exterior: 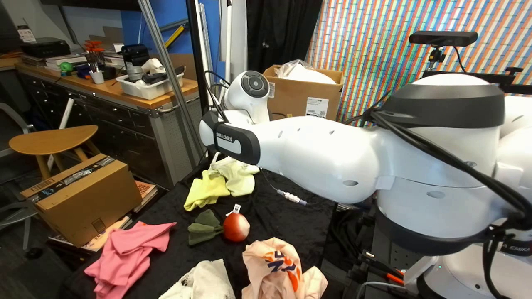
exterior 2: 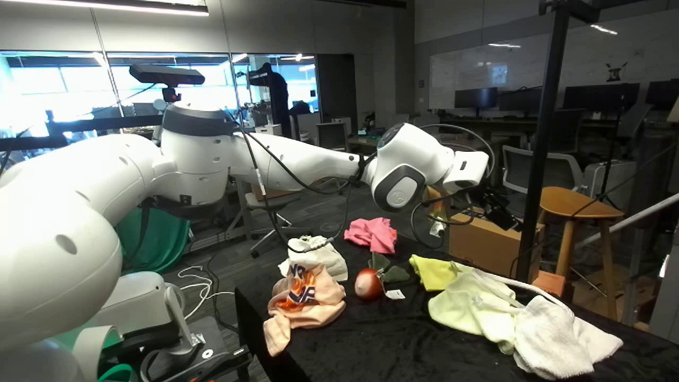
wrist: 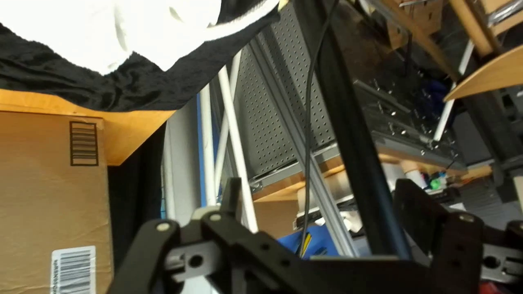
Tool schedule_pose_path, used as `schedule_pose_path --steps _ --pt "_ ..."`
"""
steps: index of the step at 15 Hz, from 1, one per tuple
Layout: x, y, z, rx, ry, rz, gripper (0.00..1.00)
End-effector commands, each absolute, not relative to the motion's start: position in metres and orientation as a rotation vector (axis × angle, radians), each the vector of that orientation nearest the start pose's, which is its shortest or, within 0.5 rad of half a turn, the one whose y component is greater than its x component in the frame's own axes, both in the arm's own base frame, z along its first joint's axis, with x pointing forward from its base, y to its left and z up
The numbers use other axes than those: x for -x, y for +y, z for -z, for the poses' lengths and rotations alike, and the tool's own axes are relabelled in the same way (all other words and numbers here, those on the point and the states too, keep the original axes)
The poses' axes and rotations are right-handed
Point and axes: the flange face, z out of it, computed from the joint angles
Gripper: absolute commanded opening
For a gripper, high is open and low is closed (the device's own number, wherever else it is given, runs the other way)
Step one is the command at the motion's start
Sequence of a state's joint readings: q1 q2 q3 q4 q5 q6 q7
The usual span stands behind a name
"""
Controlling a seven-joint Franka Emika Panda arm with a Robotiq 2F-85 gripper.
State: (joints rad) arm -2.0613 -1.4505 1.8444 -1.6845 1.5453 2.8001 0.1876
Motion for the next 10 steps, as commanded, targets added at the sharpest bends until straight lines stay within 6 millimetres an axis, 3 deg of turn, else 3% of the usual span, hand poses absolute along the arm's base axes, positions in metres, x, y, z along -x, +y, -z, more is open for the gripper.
schedule_pose_path --steps 1,6,10 --pt "-0.661 0.076 -0.253 2.782 0.907 1.296 1.00" --pt "-0.613 0.132 -0.248 2.872 0.572 1.024 1.00" --pt "-0.579 0.157 -0.250 2.898 0.326 0.795 1.00"
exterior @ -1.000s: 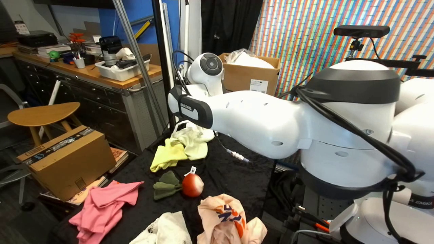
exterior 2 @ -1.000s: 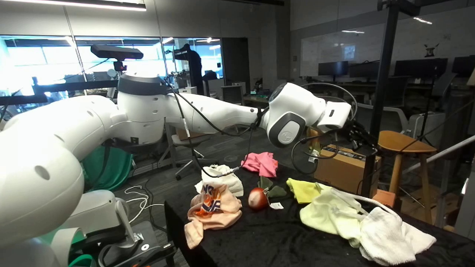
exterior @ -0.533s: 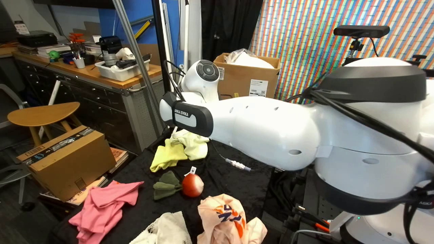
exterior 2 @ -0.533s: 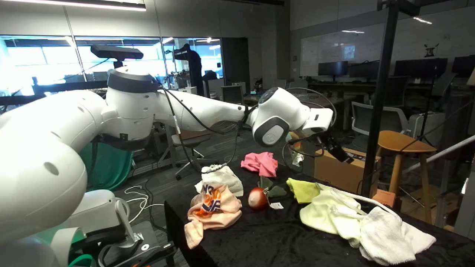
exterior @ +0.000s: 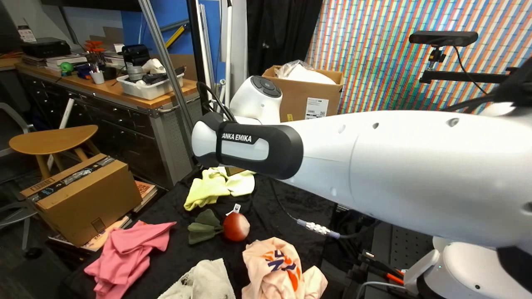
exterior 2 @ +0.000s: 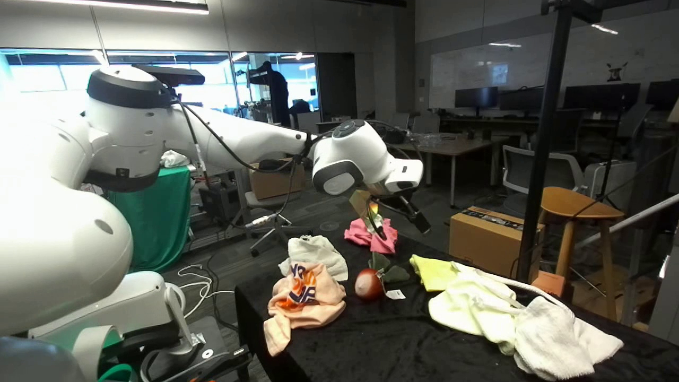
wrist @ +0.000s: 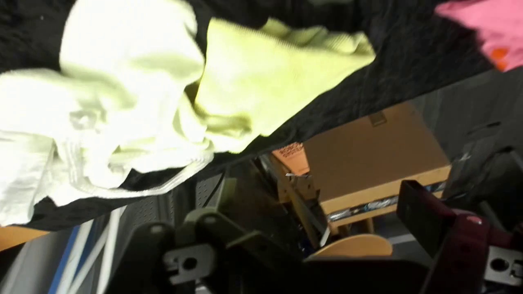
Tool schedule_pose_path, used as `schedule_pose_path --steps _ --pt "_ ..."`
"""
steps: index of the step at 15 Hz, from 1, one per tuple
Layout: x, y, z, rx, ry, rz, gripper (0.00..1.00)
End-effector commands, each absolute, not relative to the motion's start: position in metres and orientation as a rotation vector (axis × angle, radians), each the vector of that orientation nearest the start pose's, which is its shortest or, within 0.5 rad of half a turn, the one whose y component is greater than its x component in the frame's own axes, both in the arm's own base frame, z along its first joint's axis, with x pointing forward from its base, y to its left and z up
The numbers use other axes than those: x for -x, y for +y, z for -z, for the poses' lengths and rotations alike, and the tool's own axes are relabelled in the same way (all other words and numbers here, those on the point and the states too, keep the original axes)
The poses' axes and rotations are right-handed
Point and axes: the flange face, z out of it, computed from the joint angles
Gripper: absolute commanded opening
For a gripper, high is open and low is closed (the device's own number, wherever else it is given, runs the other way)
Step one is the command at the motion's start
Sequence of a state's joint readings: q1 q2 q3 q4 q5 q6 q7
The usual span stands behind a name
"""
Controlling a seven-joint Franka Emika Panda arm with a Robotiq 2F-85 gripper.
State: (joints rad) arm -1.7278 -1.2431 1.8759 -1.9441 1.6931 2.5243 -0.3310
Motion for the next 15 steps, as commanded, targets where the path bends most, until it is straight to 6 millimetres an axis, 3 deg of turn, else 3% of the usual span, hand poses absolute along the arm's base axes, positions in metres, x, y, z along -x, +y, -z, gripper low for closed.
schedule_pose_path --steps 1,6,10,15 --pt "-0.571 0.160 -0.252 2.901 0.266 0.732 1.00" --pt "-0.550 0.164 -0.260 2.874 -0.011 0.436 1.00" --pt "-0.545 0.171 -0.269 2.828 -0.234 0.222 1.00" --pt "-0.536 0.211 -0.258 2.808 -0.537 -0.045 1.00"
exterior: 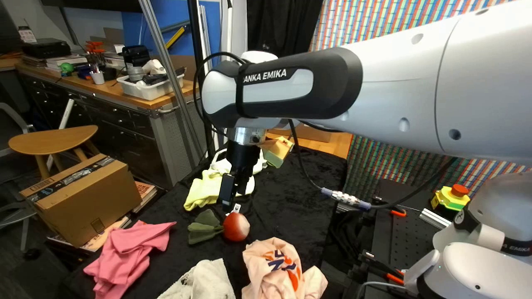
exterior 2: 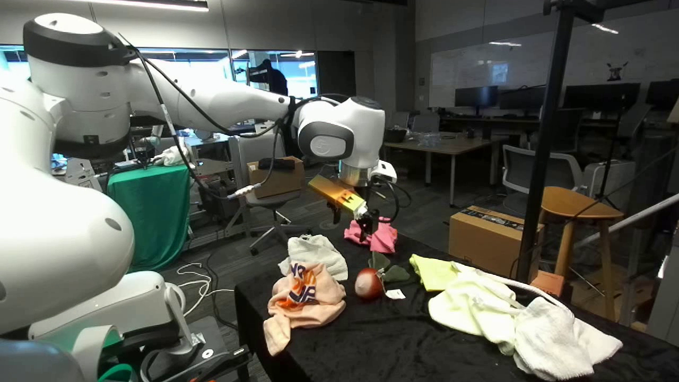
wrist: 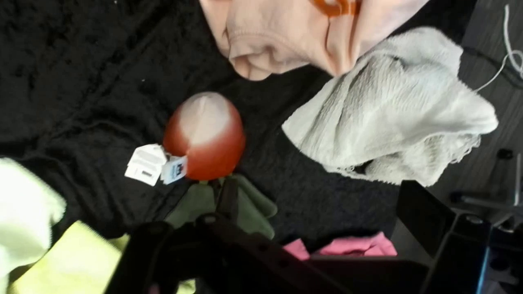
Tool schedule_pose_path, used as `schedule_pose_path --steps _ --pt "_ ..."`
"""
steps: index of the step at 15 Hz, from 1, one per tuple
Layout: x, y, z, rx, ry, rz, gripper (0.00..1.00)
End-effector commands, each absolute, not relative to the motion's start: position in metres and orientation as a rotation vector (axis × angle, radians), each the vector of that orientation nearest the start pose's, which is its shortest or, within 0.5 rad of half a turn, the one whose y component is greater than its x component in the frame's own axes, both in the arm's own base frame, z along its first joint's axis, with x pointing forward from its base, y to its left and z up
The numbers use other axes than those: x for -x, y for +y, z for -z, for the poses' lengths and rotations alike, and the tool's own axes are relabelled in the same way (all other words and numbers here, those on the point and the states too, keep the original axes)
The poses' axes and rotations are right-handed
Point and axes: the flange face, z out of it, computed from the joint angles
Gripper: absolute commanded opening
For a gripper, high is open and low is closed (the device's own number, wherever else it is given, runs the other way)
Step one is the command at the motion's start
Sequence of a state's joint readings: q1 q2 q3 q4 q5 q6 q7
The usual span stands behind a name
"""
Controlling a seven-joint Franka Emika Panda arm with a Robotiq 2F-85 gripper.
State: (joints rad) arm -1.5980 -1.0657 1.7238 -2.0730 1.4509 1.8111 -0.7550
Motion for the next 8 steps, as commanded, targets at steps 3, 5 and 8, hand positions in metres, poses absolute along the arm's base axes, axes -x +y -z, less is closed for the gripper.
schedule_pose_path --steps 3,5,8 --pt "-0.538 0.241 -0.246 2.796 -0.698 -0.106 1.00" --pt "-0.543 0.265 -0.234 2.798 -0.781 -0.077 1.00" --pt "-0.545 0.301 -0.216 2.778 -0.863 -0.042 1.00"
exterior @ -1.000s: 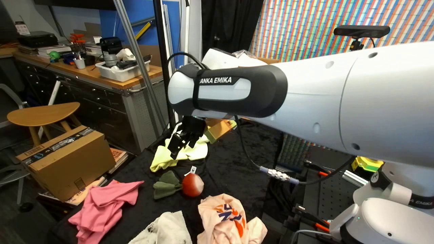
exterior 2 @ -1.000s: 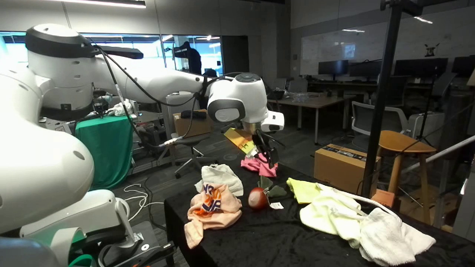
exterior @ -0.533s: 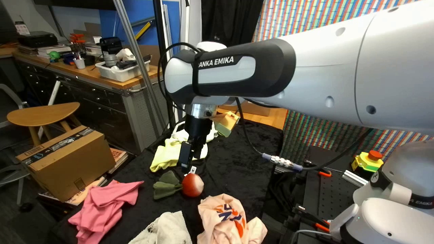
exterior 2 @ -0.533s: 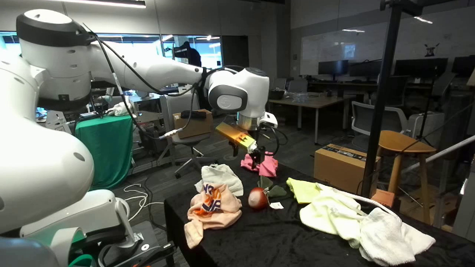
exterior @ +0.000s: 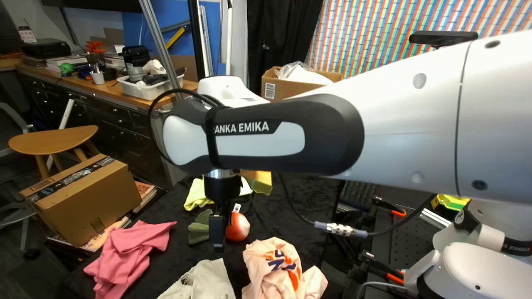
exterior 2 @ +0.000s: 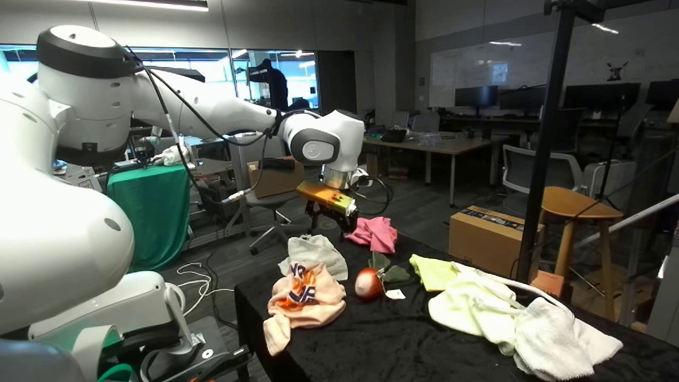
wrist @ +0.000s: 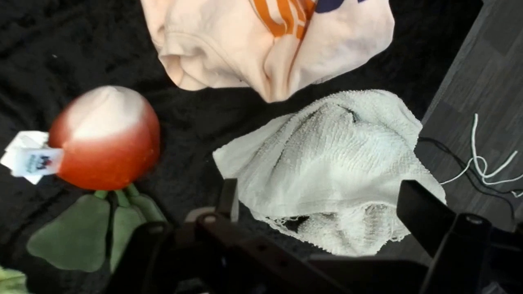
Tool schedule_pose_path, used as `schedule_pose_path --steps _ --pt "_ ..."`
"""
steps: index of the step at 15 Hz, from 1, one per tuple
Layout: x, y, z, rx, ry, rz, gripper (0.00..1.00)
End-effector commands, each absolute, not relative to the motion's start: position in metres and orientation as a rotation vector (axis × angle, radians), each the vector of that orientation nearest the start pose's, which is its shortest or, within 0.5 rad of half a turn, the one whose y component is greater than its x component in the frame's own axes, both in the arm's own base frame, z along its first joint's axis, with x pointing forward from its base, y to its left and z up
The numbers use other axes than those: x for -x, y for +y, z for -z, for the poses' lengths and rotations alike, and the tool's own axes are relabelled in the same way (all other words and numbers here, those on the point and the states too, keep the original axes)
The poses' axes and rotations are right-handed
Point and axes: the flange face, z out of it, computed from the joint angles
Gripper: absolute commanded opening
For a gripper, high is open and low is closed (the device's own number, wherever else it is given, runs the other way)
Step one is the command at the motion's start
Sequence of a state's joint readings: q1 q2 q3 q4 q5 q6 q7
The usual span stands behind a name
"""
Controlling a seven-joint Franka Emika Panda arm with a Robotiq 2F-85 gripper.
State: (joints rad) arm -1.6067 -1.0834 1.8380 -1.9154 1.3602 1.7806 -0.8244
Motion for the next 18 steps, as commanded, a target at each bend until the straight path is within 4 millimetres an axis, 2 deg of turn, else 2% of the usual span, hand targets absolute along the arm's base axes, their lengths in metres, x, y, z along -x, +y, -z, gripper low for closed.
schedule_pose_path --steps 1,4,7,14,18 --pt "-0.545 0.313 -0.208 2.779 -0.885 -0.029 1.00" --pt "-0.544 0.341 -0.192 2.753 -0.968 -0.049 1.00" --pt "-0.544 0.359 -0.175 2.759 -1.036 -0.066 1.00" --pt "-0.551 0.367 -0.140 2.780 -1.090 -0.092 1.00" --pt "-0.554 0.371 -0.129 2.729 -1.080 -0.130 1.00"
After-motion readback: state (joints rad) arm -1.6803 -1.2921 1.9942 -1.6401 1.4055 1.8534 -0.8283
